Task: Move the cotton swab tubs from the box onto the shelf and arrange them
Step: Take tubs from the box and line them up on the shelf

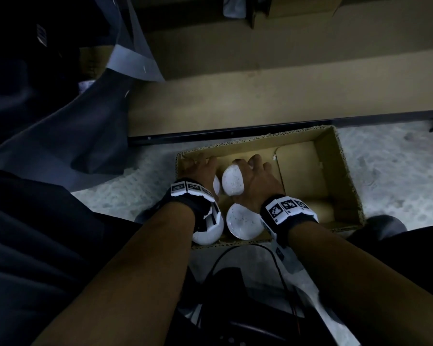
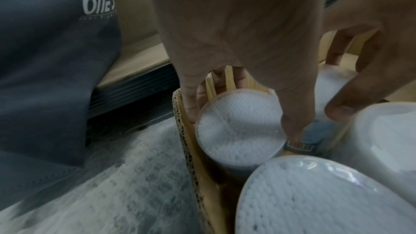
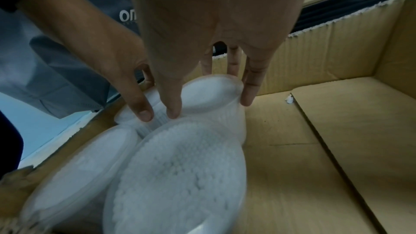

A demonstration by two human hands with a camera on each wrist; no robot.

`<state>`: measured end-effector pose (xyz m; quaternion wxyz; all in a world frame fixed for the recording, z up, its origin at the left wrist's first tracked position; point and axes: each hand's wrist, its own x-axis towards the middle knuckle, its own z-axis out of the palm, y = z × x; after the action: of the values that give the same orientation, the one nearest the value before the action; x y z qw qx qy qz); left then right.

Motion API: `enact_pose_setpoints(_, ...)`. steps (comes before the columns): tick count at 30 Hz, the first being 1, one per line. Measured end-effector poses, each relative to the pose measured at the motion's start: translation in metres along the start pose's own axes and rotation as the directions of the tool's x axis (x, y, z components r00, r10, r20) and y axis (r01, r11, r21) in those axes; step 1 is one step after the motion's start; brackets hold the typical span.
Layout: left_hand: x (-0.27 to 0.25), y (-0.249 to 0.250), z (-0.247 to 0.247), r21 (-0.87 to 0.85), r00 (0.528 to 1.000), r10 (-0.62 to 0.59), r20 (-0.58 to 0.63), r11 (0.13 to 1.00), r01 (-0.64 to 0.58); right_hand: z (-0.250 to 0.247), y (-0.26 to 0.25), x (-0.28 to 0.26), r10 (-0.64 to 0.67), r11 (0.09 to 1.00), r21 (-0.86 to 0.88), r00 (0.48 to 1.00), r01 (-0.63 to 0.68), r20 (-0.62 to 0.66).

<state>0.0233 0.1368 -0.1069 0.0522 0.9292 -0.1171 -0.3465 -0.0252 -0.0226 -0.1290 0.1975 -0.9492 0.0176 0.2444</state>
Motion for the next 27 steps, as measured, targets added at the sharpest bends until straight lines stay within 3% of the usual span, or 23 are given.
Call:
enact_pose_setpoints(5, -0.009, 0.006, -0.007, -0.031, 0.997, 0.031, -0.072, 0.999, -0.033, -0.009, 0.001, 0.0, 0.014, 0.999, -0.033, 1.0, -0.014, 0.004)
enact_pose_setpoints(10, -0.017, 0.004, -0.012, -0.06, 0.999, 0.026, -0.026, 0.998, -0.028, -0.003, -0.008, 0.007, 0.095, 0.994, -0.056, 0.988, -0.089, 0.121)
enact_pose_setpoints(17, -0.032, 0.01, -0.03, -0.015, 0.999, 0.006, -0.053, 1.0, -0.007, -0.021, -0.005, 0.001, 0.085, 0.995, -0.062, 0.993, -0.081, 0.077)
enact_pose_setpoints(27, -0.052, 0.035, -0.08, 0.043, 0.991, 0.028, -0.131, 0.999, -0.023, -0.095, -0.019, -0.028, 0.027, 0.994, -0.104, 1.0, -0.027, -0.001)
